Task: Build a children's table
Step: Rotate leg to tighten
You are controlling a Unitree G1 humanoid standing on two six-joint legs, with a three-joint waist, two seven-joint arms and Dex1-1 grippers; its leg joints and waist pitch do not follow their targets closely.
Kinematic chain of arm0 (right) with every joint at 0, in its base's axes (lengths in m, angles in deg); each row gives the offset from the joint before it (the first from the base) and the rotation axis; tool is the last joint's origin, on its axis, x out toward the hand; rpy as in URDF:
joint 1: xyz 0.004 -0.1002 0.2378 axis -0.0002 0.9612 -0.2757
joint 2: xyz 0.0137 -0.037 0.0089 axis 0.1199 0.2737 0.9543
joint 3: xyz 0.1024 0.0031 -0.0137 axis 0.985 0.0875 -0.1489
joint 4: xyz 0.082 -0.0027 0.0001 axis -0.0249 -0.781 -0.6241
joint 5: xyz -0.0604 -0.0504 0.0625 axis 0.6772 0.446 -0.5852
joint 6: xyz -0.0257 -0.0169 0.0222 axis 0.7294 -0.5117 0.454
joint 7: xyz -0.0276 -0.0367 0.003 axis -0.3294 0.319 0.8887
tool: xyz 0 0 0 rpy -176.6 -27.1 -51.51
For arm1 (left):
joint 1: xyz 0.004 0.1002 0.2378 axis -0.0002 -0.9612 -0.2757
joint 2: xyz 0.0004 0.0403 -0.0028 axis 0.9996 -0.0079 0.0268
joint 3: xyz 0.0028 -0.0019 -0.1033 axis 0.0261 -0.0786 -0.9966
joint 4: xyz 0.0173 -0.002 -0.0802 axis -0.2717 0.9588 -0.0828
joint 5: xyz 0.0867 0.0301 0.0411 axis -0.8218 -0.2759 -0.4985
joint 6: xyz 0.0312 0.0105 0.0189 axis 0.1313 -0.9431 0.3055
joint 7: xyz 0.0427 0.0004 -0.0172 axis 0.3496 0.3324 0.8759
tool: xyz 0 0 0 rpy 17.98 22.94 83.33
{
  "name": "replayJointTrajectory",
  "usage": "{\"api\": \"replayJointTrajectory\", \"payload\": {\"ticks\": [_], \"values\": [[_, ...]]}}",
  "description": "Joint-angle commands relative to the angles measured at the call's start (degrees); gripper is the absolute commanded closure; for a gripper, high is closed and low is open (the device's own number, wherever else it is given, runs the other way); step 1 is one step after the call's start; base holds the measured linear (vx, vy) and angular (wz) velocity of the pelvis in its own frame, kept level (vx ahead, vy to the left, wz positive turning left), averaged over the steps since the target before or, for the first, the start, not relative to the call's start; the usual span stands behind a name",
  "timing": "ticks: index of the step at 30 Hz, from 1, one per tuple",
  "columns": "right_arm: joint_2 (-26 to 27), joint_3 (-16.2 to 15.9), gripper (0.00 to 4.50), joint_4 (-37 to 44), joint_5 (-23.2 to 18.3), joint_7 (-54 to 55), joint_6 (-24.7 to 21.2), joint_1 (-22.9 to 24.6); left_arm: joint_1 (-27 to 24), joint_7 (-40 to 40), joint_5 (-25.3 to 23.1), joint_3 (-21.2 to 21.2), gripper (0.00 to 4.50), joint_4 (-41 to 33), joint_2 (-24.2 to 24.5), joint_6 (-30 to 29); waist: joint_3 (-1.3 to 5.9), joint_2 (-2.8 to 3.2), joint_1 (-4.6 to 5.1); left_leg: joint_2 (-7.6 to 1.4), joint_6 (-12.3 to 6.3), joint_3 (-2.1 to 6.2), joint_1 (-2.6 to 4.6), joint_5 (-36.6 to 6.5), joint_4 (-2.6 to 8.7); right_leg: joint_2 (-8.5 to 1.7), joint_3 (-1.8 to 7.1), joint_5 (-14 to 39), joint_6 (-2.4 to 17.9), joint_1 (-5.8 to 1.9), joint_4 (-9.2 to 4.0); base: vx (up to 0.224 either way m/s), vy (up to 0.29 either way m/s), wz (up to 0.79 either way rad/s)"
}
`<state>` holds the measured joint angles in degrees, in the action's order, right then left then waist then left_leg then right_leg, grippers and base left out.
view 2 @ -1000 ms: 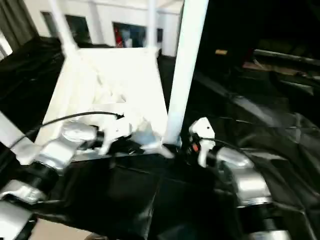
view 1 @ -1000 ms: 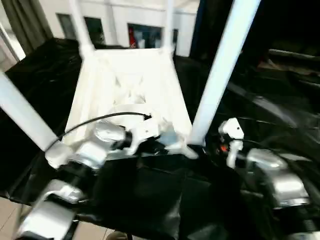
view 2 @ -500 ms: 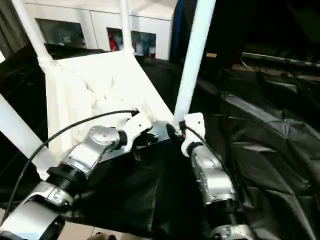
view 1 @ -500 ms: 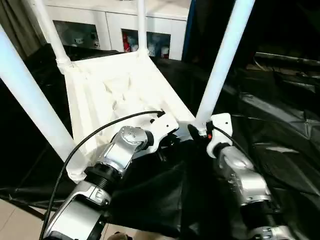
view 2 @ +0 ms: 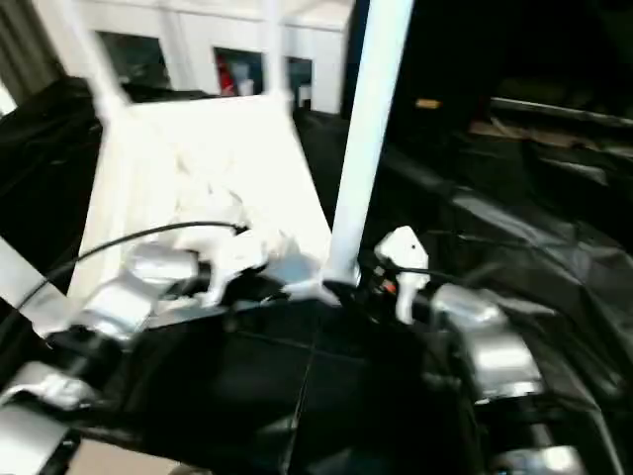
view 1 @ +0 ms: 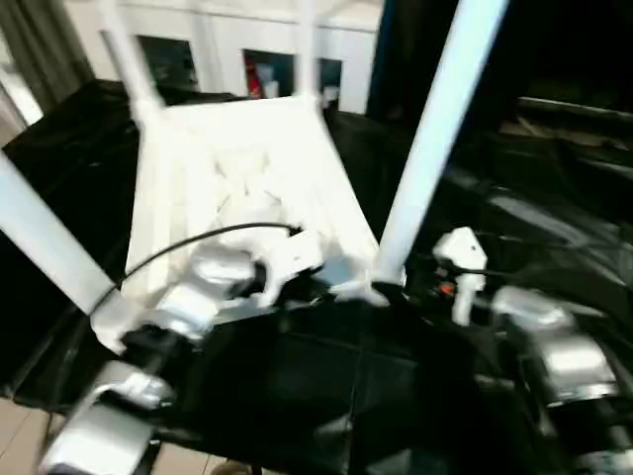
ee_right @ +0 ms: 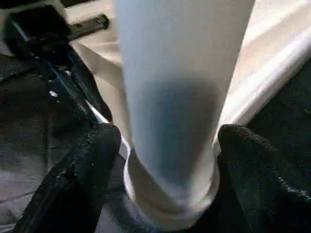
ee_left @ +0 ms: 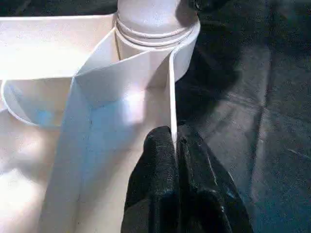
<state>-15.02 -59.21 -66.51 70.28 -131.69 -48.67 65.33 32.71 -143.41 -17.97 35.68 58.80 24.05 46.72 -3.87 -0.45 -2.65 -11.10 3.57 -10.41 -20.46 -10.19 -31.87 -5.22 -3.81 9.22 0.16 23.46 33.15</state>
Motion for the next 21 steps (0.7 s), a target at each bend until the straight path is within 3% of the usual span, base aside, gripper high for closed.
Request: {"api": "replayJointTrajectory", "payload": {"ticks": [1, 7, 12, 21], "values": [[-1.32, -0.37, 0.94, 1.03, -1.31, -2.84, 0.41, -0.25, -1.21, -3.21, 0.34, 1.72, 4.50, 0.28, 0.77, -0.23, 3.20, -0.73, -0.11, -1.86, -5.80, 0.10, -0.17, -9.56, 2.91, -2.73, 2.44, 11.92, 13.80, -2.82, -3.35, 0.000, 0.000, 0.00], [-3.16, -1.71, 0.94, 1.48, -2.51, -8.09, -0.70, -0.80, -1.40, -5.21, 1.38, 1.78, 4.50, -0.12, 1.51, 0.12, 3.04, -0.55, -0.31, -2.14, -5.49, 0.08, 0.06, -11.29, 2.99, -2.65, 2.40, 11.50, 14.71, -2.65, -3.26, 0.000, 0.000, 0.00], [-2.67, -2.77, 1.44, -1.14, -0.84, -8.12, 0.37, -2.63, -1.59, -5.12, 1.28, 1.85, 4.50, -0.22, 1.58, 0.19, 2.84, -0.83, -0.33, -2.09, -4.12, 0.05, 0.07, -12.61, 3.11, -2.88, 2.55, 15.38, 13.50, -2.56, -3.63, 0.000, 0.000, 0.00], [-2.80, -3.02, 2.15, -1.41, -1.25, -9.36, 0.17, -2.95, -1.38, -4.85, 0.84, 1.74, 4.50, 0.44, 1.62, 0.58, 3.00, -0.75, -0.47, -2.02, -5.20, 0.02, -0.13, -9.73, 2.87, -2.78, 2.50, 11.30, 14.21, -2.78, -3.13, 0.000, 0.000, 0.00]]}}
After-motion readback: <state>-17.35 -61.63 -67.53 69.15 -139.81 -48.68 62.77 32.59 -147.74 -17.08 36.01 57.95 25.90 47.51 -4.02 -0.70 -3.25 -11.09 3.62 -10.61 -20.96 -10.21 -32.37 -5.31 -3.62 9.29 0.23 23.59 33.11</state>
